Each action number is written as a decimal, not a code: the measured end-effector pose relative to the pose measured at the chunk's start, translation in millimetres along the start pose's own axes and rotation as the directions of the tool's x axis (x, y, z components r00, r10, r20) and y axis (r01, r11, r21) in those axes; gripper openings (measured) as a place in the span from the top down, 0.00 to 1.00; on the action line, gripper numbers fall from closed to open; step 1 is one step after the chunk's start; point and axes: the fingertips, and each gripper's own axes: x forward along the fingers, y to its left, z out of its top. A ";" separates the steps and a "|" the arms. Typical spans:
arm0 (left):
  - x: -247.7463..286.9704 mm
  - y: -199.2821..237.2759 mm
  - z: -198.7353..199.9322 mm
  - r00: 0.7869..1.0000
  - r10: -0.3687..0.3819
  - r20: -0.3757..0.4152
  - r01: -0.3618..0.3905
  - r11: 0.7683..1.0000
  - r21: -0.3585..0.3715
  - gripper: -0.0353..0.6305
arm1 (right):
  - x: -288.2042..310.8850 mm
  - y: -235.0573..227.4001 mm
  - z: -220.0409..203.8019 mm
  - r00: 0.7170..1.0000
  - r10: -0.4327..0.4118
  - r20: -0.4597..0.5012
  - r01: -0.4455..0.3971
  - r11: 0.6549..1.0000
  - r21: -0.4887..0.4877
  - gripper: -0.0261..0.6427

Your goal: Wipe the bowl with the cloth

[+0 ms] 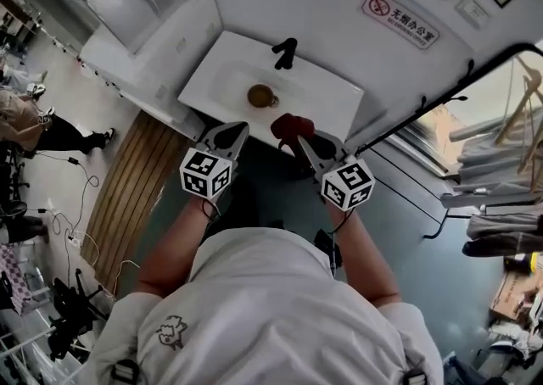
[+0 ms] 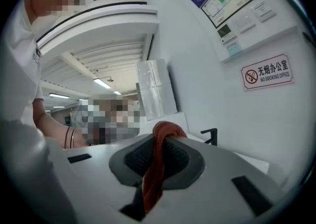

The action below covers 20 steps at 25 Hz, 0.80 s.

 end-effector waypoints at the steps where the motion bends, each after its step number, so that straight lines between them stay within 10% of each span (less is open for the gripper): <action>1: -4.8 -11.6 -0.6 1.000 -0.006 -0.005 0.006 1.000 0.011 0.93 | -8.8 5.5 -2.4 1.000 0.002 0.001 -0.002 1.000 0.003 0.89; 20: -132.2 -65.6 -9.9 0.986 -0.165 -0.003 0.165 0.983 0.081 0.93 | -58.6 159.8 -15.8 0.994 -0.091 0.058 0.093 0.995 -0.042 0.89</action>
